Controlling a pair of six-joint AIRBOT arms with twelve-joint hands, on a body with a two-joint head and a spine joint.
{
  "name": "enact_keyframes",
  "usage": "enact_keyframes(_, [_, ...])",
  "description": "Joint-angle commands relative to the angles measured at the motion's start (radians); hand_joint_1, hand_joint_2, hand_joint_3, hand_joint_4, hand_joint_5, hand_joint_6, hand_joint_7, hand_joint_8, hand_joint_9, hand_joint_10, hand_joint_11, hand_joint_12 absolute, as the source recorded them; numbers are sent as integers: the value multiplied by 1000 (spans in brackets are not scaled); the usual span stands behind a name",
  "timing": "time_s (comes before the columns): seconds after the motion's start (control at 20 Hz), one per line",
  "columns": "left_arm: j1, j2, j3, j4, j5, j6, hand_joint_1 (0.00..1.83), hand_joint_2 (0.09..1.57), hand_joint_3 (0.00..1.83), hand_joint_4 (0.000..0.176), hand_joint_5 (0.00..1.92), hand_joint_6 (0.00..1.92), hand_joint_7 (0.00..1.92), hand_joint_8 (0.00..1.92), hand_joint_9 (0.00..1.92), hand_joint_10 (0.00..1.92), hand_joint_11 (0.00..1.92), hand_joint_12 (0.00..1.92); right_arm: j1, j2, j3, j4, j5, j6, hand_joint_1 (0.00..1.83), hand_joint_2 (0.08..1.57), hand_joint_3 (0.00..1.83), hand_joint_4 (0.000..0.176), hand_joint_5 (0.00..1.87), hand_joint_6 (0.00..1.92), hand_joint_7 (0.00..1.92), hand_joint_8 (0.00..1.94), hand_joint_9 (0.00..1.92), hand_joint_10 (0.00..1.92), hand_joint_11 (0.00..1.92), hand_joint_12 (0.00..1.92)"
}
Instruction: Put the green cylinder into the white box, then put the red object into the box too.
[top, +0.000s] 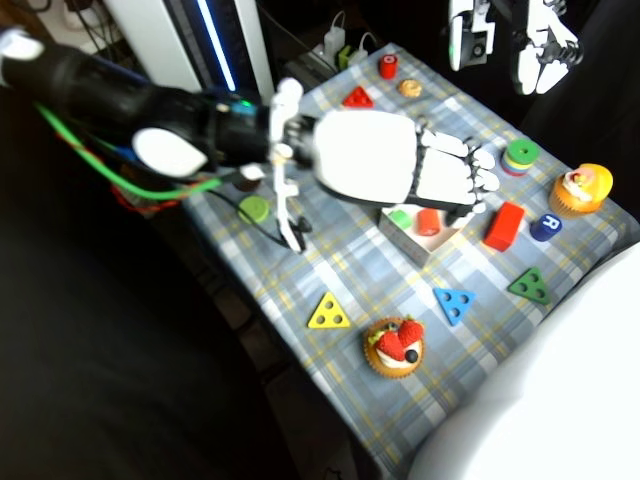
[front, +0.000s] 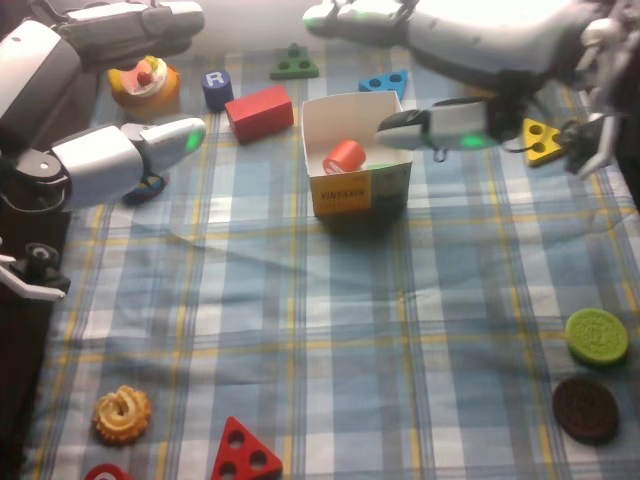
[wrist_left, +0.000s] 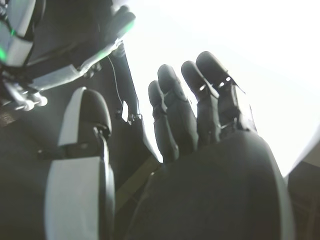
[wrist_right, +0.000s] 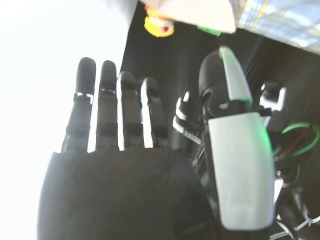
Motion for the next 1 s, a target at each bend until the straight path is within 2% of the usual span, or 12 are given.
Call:
enact_keyframes(0.0, [-4, 10, -5, 23, -139, -8, 1060, 1127, 0, 0, 606, 10, 626, 9, 195, 844, 0, 1384, 6, 25, -16, 13, 182, 2, 658, 1223, 13, 13, 100, 1, 154, 2, 1, 930, 0, 1791])
enact_keyframes(0.15, [23, 26, -20, 23, -189, -42, 1035, 1138, 0, 0, 554, 0, 535, 0, 176, 689, 0, 1223, -45, 141, -116, 20, 302, 2, 458, 1293, 1, 24, 0, 0, 16, 0, 84, 294, 0, 982])
enact_keyframes(0.2, [35, 29, -19, 25, -205, -77, 1035, 1138, 0, 0, 554, 0, 535, 0, 176, 689, 0, 1223, -73, 185, -149, 24, 350, 2, 458, 1293, 1, 24, 0, 0, 16, 0, 84, 294, 0, 982])
enact_keyframes(0.25, [51, 31, -16, 27, -226, -120, 1011, 1153, 1, 0, 472, 0, 442, 0, 216, 409, 0, 1096, -101, 214, -175, 28, 392, 2, 484, 1300, 0, 61, 0, 0, 0, 0, 93, 114, 0, 614])
enact_keyframes(0.35, [79, 34, -9, 31, -264, -187, 958, 1184, 5, 0, 368, 0, 342, 0, 173, 314, 0, 971, -172, 263, -217, 57, 486, 2, 550, 1271, 0, 60, 0, 0, 0, 0, 18, 22, 0, 297])
enact_keyframes(0.4, [92, 34, -6, 35, -284, -223, 860, 1207, 0, 0, 254, 0, 253, 0, 201, 136, 0, 994, -225, 288, -240, 89, 556, 2, 536, 1280, 1, 31, 0, 0, 0, 0, 0, 0, 0, 11])
enact_keyframes(0.5, [112, 36, -7, 42, -323, -264, 687, 1270, 5, 13, 107, 0, 155, 0, 150, 41, 0, 888, -338, 338, -281, 156, 693, 2, 557, 1262, 0, 60, 0, 0, 0, 0, 0, 0, 0, 0])
enact_keyframes(0.6, [125, 37, -9, 47, -350, -284, 502, 1321, 7, 52, 5, 0, 16, 0, 23, 2, 0, 373, -435, 370, -309, 217, 818, 2, 531, 1260, 0, 56, 0, 0, 0, 0, 0, 0, 0, 0])
enact_keyframes(0.65, [132, 38, -13, 49, -368, -292, 451, 1313, 1, 67, 0, 0, 2, 0, 4, 0, 0, 74, -498, 387, -324, 254, 892, -2, 527, 1266, 0, 26, 0, 0, 0, 0, 0, 0, 0, 0])
enact_keyframes(0.7, [138, 40, -17, 51, -386, -300, 440, 1311, 0, 71, 0, 0, 0, 0, 0, 0, 0, 14, -541, 400, -337, 287, 954, -7, 527, 1267, 0, 20, 0, 0, 0, 0, 0, 0, 0, 0])
enact_keyframes(0.85, [163, 45, -15, 59, -477, -373, 409, 1174, 0, 148, 0, 0, 0, 0, 0, 0, 0, 0, -666, 430, -370, 373, 1128, -11, 557, 1231, 0, 25, 0, 0, 0, 0, 0, 0, 24, 13])
enact_keyframes(0.95, [163, 52, -9, 72, -544, -411, 358, 1160, 0, 141, 0, 0, 0, 0, 0, 0, 0, 0, -710, 461, -391, 399, 1200, -17, 626, 1266, 4, 28, 0, 0, 0, 0, 0, 0, 2, 1])
